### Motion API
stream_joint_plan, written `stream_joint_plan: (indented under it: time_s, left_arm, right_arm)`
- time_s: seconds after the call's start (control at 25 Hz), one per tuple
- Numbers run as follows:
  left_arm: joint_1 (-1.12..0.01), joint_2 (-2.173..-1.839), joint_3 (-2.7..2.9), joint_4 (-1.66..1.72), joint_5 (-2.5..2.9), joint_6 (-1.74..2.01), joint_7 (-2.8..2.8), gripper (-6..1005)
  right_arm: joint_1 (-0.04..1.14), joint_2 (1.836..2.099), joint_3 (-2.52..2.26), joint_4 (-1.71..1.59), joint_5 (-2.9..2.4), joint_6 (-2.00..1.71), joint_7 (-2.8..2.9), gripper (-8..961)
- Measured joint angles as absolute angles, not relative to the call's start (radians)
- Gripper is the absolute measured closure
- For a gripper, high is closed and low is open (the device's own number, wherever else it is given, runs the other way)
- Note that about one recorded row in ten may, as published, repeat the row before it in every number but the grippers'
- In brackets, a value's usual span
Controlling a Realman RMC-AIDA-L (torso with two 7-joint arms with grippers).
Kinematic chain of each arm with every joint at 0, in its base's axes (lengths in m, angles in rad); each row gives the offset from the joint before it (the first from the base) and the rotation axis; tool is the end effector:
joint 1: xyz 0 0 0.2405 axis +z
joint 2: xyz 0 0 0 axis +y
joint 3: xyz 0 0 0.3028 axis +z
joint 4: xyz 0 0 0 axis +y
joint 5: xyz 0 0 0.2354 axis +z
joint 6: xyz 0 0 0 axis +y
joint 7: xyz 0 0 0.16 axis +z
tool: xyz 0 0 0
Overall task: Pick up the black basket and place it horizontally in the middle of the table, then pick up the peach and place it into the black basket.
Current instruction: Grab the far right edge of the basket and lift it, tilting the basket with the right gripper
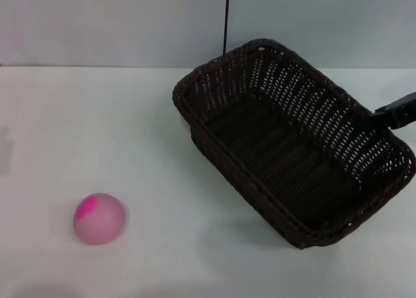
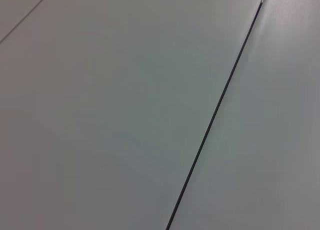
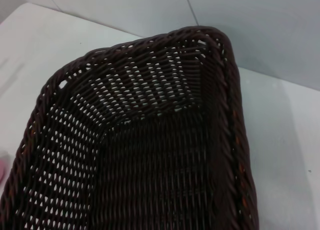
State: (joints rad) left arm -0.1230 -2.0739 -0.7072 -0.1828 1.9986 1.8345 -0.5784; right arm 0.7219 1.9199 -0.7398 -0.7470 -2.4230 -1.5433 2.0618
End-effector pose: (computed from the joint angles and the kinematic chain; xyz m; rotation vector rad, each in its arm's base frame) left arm -0.4058 0.2221 0.0229 -1.1045 -0.5248 -1.2772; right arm 0.3066 0.4406 0.0338 -2.6354 1.1926 0.0407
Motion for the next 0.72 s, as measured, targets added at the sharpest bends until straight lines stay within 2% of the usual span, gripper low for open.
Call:
stream_joint_plan:
  time_s: [0.04, 0.24, 0.32, 0.36, 0.52, 0.72]
  left_arm:
    - [-0.124, -2.074, -0.707, -0.183, 1.997, 1.833, -0.578, 172]
    - [-0.125, -2.074, -0.707, -0.194, 1.993, 1.821, -0.578, 171]
    - [-0.125, -2.074, -0.707, -0.194, 1.993, 1.820, -0.578, 171]
    - [-0.126, -2.074, -0.707, -0.194, 1.994, 1.820, -0.578, 171]
    - [-0.129, -2.074, -0.707, -0.193, 1.993, 1.818, -0.578, 171]
    - [-0.135, -2.074, -0.707, -0.193, 1.993, 1.810, -0.578, 171]
  right_arm:
    - [0.721, 1.920, -0.738, -0.747, -2.423, -1.544, 2.059, 719]
    - [0.706, 1.918, -0.719, -0.750, -2.379, -1.561, 2.047, 767]
    - [0.685, 1.901, -0.714, -0.757, -2.287, -1.588, 2.034, 761]
    - [0.685, 1.901, -0.714, -0.757, -2.287, -1.588, 2.034, 758]
    - [0.650, 1.866, -0.685, -0.759, -2.116, -1.636, 1.916, 746]
    - [0.644, 1.848, -0.644, -0.755, -2.063, -1.651, 1.843, 731]
